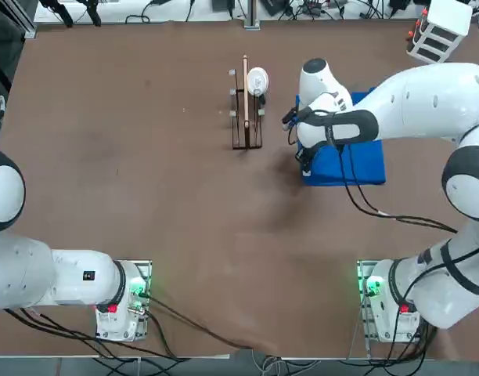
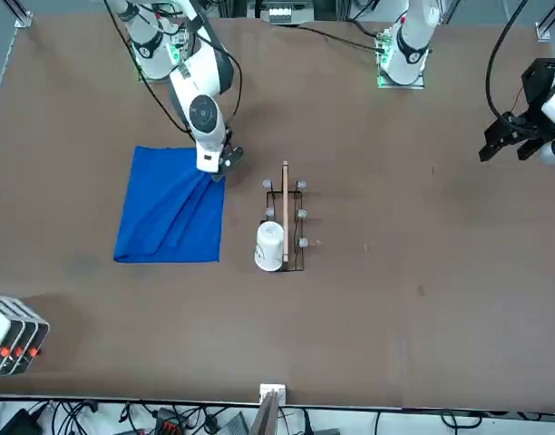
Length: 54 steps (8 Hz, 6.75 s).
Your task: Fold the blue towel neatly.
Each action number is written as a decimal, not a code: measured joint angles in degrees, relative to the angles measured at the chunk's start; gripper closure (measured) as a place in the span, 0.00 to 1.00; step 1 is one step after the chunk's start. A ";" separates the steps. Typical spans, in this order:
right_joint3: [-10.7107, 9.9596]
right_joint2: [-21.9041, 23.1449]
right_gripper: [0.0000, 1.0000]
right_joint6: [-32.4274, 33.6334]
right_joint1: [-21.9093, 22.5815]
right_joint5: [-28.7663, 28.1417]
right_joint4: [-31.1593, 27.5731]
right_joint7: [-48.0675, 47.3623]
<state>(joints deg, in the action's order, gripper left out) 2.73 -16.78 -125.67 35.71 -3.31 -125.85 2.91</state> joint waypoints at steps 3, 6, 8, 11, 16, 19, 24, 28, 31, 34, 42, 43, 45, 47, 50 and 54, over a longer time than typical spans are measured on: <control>0.00 -1.00 0.98 -1.14 0.70 0.00 0.00 -0.50; 0.00 -1.50 0.98 -1.17 1.86 0.00 0.00 -1.84; 0.00 -1.51 0.98 -1.13 3.08 0.00 0.00 -2.85; -0.02 -1.52 0.97 0.08 3.83 0.00 0.00 -3.16; -0.64 -1.58 0.26 2.05 3.79 0.00 2.00 -7.16; -2.40 -1.37 0.00 10.45 0.61 0.08 12.17 -15.04; -2.88 -7.71 0.17 -3.29 -12.30 -0.02 14.89 -21.85; -2.79 -13.39 0.23 -4.80 -14.23 -0.03 19.57 -32.26; -2.80 -13.94 0.24 -4.80 -17.11 -0.03 19.61 -36.57; -2.79 -15.86 0.24 -6.63 -18.19 -0.03 19.63 -38.64; -2.74 -16.95 0.27 -8.65 -18.33 -0.08 20.00 -41.14; -2.74 -17.05 0.29 -8.66 -18.55 -0.08 20.00 -41.18; -2.74 -17.35 0.31 -8.65 -19.14 -0.08 19.99 -41.18; -2.74 -17.88 0.31 -8.65 -19.48 -0.09 19.99 -41.18; -2.74 -17.91 0.33 -8.63 -19.52 -0.12 20.06 -41.18; -2.73 -17.74 0.48 -7.51 -19.78 -0.21 20.29 -41.19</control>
<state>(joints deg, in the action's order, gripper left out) 0.00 -34.52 -133.19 15.93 -3.52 -105.56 -38.28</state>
